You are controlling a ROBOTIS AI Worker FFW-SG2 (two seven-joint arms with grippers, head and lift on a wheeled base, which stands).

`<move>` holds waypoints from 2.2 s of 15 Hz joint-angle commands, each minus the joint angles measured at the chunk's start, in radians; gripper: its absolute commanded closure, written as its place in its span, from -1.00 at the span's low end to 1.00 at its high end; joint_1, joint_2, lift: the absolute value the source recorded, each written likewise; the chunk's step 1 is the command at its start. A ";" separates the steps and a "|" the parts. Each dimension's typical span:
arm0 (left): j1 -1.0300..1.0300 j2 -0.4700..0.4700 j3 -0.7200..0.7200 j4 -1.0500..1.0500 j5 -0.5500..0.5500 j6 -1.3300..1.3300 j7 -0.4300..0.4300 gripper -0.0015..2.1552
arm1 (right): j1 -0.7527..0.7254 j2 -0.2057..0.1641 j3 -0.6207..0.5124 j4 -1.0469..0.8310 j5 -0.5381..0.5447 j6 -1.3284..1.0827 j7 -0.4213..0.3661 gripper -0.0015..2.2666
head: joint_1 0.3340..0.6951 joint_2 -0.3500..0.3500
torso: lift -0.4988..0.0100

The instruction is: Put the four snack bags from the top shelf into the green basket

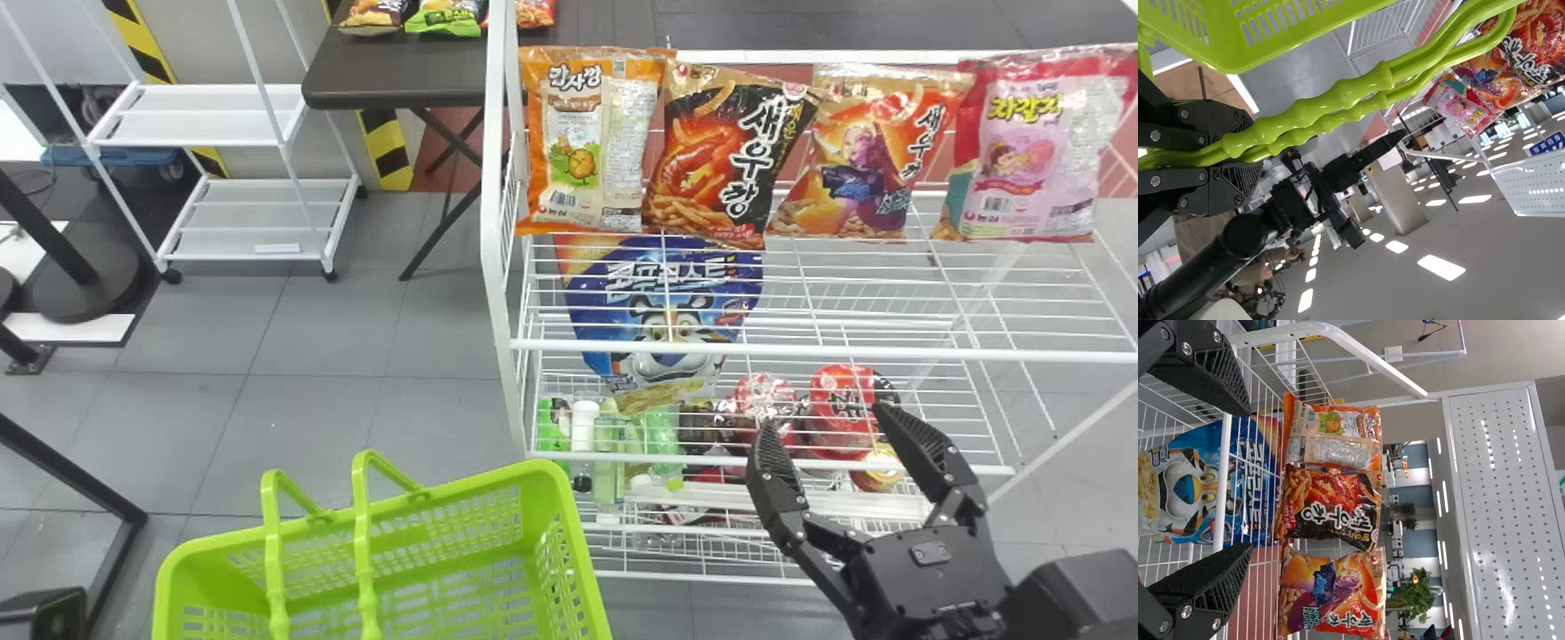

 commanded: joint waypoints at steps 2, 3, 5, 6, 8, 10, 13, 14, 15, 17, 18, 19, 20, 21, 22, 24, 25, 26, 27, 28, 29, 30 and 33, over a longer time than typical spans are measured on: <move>0.000 0.001 -0.016 -0.004 -0.010 0.002 -0.010 0.99 | 0.008 0.001 0.000 -0.001 0.000 -0.003 0.000 -0.89 | 1.00 0.06 | 0.96; 0.000 0.001 -0.021 -0.004 -0.014 0.002 -0.010 0.99 | 0.010 0.001 0.000 -0.002 0.000 -0.003 0.000 -0.89 | 1.00 0.05 | 0.96; 0.000 0.004 -0.022 -0.007 -0.015 0.002 -0.010 0.99 | 0.010 0.001 0.003 -0.004 0.000 -0.003 0.000 -0.89 | 1.00 0.03 | 0.96; 0.000 0.004 -0.021 -0.007 -0.015 0.002 -0.010 0.99 | 0.008 0.001 0.005 -0.004 0.000 -0.003 0.000 -0.89 | 1.00 0.02 | 0.96; -0.005 0.007 -0.021 -0.002 -0.015 0.002 -0.010 0.99 | 0.004 0.001 0.005 -0.002 0.000 -0.003 0.000 -0.89 | 1.00 0.03 | 0.96; -0.012 0.007 -0.022 0.007 -0.018 0.002 -0.010 0.99 | -0.005 0.001 0.005 0.001 0.000 0.000 -0.001 -0.89 | 1.00 0.04 | 0.96; -0.018 0.010 -0.024 0.012 -0.021 0.002 -0.010 0.99 | -0.096 0.001 0.012 0.030 -0.006 0.101 -0.034 -0.89 | 1.00 0.04 | 0.96; -0.020 0.012 -0.024 0.012 -0.021 0.002 -0.010 0.99 | -0.156 0.001 0.025 0.055 -0.020 0.169 -0.034 -0.89 | 1.00 0.04 | 0.96; -0.020 0.013 -0.024 0.012 -0.023 0.002 -0.010 0.99 | -0.208 0.001 0.026 0.079 -0.042 0.206 -0.034 -0.89 | 1.00 0.04 | 0.96; -0.021 0.020 -0.022 0.013 -0.021 0.002 -0.010 0.99 | -0.332 0.001 0.058 0.154 -0.051 0.245 -0.055 -0.89 | 1.00 0.09 | 0.96; -0.021 0.023 -0.019 0.015 -0.021 0.002 -0.010 0.99 | -0.406 0.001 0.080 0.200 -0.048 0.261 -0.080 -0.89 | 1.00 0.12 | 0.96; -0.021 0.027 -0.018 0.016 -0.021 0.002 -0.010 0.99 | -0.478 0.001 0.097 0.253 -0.054 0.276 -0.089 -0.89 | 1.00 0.18 | 0.96; -0.023 0.029 -0.016 0.021 -0.021 0.005 -0.010 0.99 | -0.536 0.001 0.107 0.294 -0.060 0.292 -0.090 -0.89 | 1.00 0.21 | 0.96; -0.026 0.033 -0.016 0.027 -0.020 0.002 -0.010 0.99 | -0.605 0.001 0.127 0.357 -0.063 0.292 -0.101 -0.89 | 1.00 0.26 | 0.96; -0.029 0.036 -0.015 0.030 -0.021 0.002 -0.010 0.99 | -0.674 0.001 0.146 0.423 -0.063 0.292 -0.115 -0.89 | 1.00 0.29 | 0.96; -0.038 0.043 -0.013 0.039 -0.020 0.005 -0.010 0.99 | -0.795 0.001 0.155 0.549 -0.112 0.292 -0.117 -0.89 | 1.00 0.39 | 0.96; -0.046 0.047 -0.015 0.053 -0.017 0.005 -0.010 0.99 | -0.867 0.001 0.158 0.630 -0.144 0.288 -0.127 -0.89 | 1.00 0.41 | 0.96; -0.057 0.052 -0.019 0.062 -0.014 0.008 -0.010 0.99 | -0.921 0.001 0.164 0.702 -0.149 0.258 -0.136 -0.89 | 1.00 0.42 | 0.96; -0.069 0.056 -0.029 0.075 -0.014 0.011 -0.010 0.99 | -0.973 0.001 0.164 0.773 -0.160 0.230 -0.136 -0.89 | 1.00 0.42 | 0.96; -0.075 0.063 -0.030 0.081 -0.012 0.018 -0.010 0.99 | -1.041 0.001 0.181 0.858 -0.193 0.203 -0.136 -0.89 | 1.00 0.40 | 0.96; -0.078 0.066 -0.030 0.085 -0.007 0.018 -0.010 0.99 | -1.105 0.001 0.206 0.952 -0.223 0.147 -0.132 -0.89 | 1.00 0.38 | 0.96; -0.080 0.066 -0.032 0.088 -0.004 0.021 -0.010 0.99 | -1.153 0.001 0.216 1.019 -0.238 0.110 -0.123 -0.89 | 1.00 0.38 | 0.96; -0.084 0.066 -0.027 0.101 -0.004 0.021 -0.010 0.99 | -1.292 0.001 0.235 1.230 -0.319 0.031 -0.029 -0.90 | 1.00 0.41 | 0.96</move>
